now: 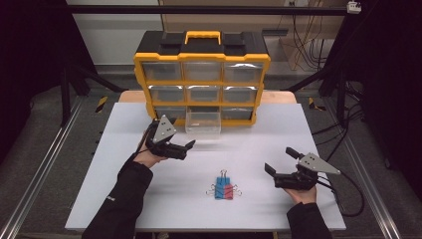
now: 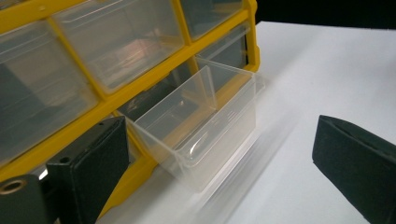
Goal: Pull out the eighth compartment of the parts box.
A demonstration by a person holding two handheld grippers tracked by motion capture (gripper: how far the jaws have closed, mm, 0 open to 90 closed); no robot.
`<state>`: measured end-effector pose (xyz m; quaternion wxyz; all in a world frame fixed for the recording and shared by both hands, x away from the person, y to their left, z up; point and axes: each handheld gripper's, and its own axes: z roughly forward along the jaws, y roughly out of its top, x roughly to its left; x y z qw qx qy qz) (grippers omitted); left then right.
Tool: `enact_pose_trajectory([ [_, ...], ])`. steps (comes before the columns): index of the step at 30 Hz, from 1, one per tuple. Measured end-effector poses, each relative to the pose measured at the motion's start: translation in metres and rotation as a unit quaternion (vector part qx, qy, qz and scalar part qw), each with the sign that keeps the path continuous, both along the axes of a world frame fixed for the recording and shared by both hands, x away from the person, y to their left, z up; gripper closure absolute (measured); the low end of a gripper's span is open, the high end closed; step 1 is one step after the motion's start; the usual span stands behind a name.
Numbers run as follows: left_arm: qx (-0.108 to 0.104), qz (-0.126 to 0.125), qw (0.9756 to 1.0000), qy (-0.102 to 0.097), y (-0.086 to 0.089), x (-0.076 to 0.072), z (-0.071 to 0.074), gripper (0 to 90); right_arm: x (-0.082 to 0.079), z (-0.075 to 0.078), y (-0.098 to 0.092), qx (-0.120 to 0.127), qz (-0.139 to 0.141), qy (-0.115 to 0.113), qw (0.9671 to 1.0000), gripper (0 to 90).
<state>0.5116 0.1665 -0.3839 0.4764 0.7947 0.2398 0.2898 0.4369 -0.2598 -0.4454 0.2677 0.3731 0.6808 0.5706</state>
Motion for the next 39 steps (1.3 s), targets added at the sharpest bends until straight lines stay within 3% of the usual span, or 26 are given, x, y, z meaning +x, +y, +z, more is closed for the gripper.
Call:
enact_pose_trajectory([
  [12, -0.024, 0.029, 0.9989, 0.028, 0.033, -0.019, -0.01, 3.0, 0.0, 0.0, 0.0, -0.001, 0.0, 0.0, 1.0, 0.4],
  [21, -0.061, 0.057, 0.9959, 0.034, 0.053, -0.043, -0.022, 2.9, 0.0, 0.0, -0.001, -0.002, 0.001, -0.001, 1.0, 0.4],
  [30, -0.097, 0.049, 0.9928, 0.05, 0.056, -0.06, -0.032, 1.4, 0.0, 0.0, -0.001, -0.001, 0.0, 0.003, 1.0, 0.4],
  [35, -0.071, 0.044, 0.9937, 0.076, 0.044, -0.064, -0.041, 1.2, 0.001, 0.0, 0.0, -0.001, 0.001, 0.004, 1.0, 0.4],
  [39, -0.063, 0.03, 0.9936, 0.089, 0.033, -0.066, -0.046, 1.7, 0.001, -0.001, 0.0, -0.004, 0.002, 0.006, 1.0, 0.4],
])
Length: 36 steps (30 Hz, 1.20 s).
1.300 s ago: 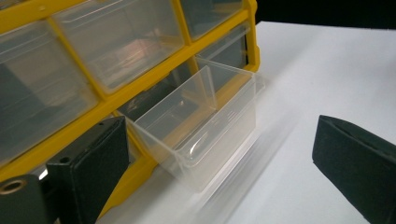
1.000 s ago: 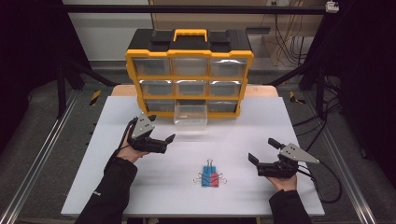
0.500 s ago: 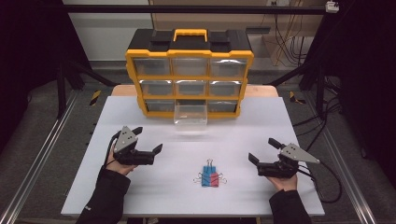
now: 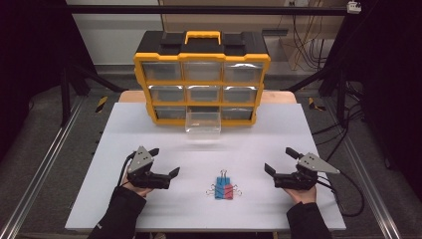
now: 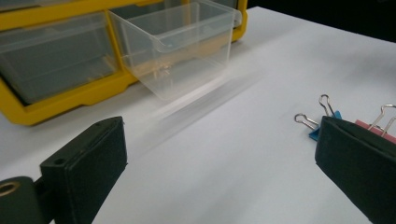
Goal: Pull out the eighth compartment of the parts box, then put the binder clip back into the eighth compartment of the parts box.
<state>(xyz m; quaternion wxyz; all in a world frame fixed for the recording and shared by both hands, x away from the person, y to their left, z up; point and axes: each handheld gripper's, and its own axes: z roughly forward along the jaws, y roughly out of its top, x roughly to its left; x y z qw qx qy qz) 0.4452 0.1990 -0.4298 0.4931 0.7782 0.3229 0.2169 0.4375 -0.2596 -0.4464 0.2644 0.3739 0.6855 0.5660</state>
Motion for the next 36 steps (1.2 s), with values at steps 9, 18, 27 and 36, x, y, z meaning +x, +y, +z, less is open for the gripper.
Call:
enact_pose_trajectory([
  [9, 0.009, -0.023, 0.9997, 0.006, -0.027, -0.007, -0.004, 2.2, 0.0, 0.0, 0.0, -0.001, -0.001, 0.0, 1.0, 0.4],
  [18, -0.002, -0.031, 0.9992, 0.025, -0.054, -0.012, -0.004, 3.2, 0.0, 0.0, 0.0, -0.002, -0.002, 0.002, 1.0, 0.3],
  [27, -0.007, -0.048, 0.9973, 0.055, -0.078, -0.015, -0.006, 3.3, 0.001, -0.001, 0.0, -0.006, -0.002, 0.003, 1.0, 0.3],
  [36, 0.003, -0.043, 0.9959, 0.079, -0.098, -0.02, -0.015, 8.3, -0.001, 0.0, -0.001, -0.002, 0.0, 0.001, 1.0, 0.4],
])
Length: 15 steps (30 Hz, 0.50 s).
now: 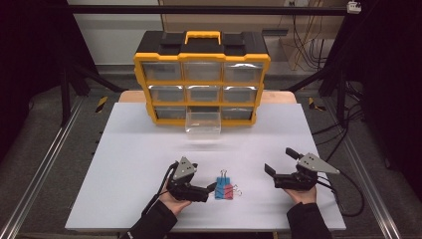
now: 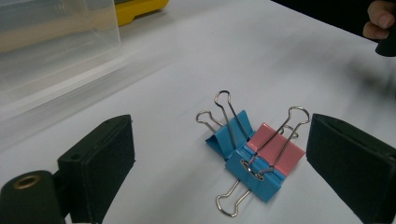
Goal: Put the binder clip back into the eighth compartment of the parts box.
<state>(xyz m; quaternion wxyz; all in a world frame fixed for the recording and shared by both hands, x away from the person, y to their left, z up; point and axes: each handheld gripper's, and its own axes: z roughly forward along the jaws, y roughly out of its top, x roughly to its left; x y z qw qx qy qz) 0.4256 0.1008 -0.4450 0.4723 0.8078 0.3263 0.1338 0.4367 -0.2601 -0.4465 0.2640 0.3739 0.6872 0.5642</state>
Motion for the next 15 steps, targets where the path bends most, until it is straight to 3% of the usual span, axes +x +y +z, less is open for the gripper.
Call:
enact_pose_trajectory([
  [8, 0.015, 0.015, 0.9997, 0.009, -0.009, -0.005, -0.013, 16.2, 0.0, 0.0, 0.001, -0.002, -0.001, 0.001, 1.0, 0.3],
  [15, 0.015, 0.023, 0.9992, 0.028, -0.015, -0.009, -0.022, 32.2, 0.0, -0.001, 0.001, -0.002, -0.001, 0.002, 1.0, 0.3],
])
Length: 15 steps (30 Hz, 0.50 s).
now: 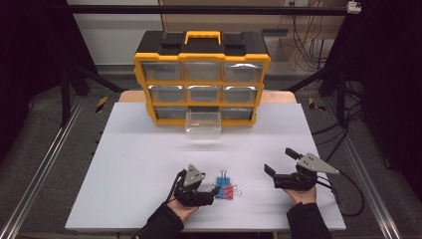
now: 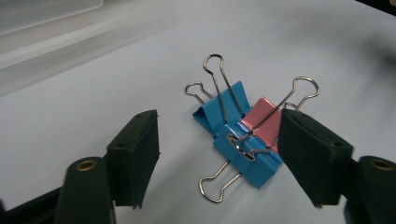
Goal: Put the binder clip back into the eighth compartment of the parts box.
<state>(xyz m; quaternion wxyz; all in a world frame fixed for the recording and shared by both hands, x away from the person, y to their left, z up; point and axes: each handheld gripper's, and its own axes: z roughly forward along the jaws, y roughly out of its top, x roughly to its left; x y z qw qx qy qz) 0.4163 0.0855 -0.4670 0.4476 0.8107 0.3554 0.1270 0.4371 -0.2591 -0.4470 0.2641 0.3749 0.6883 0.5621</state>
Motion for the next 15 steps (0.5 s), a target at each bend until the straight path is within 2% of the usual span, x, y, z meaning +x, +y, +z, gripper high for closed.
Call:
enact_pose_trajectory([
  [6, -0.004, 0.002, 0.9999, 0.017, -0.0023, -0.0005, -0.0034, 44.4, 0.0001, 0.0003, -0.0004, 0.0, 0.0, -0.002, 1.0, 0.4],
  [15, -0.01, 0.002, 0.9995, 0.031, -0.0066, -0.0006, -0.0061, 62.2, 0.0003, 0.0003, -0.0003, 0.0, 0.0, -0.002, 1.0, 0.3],
])
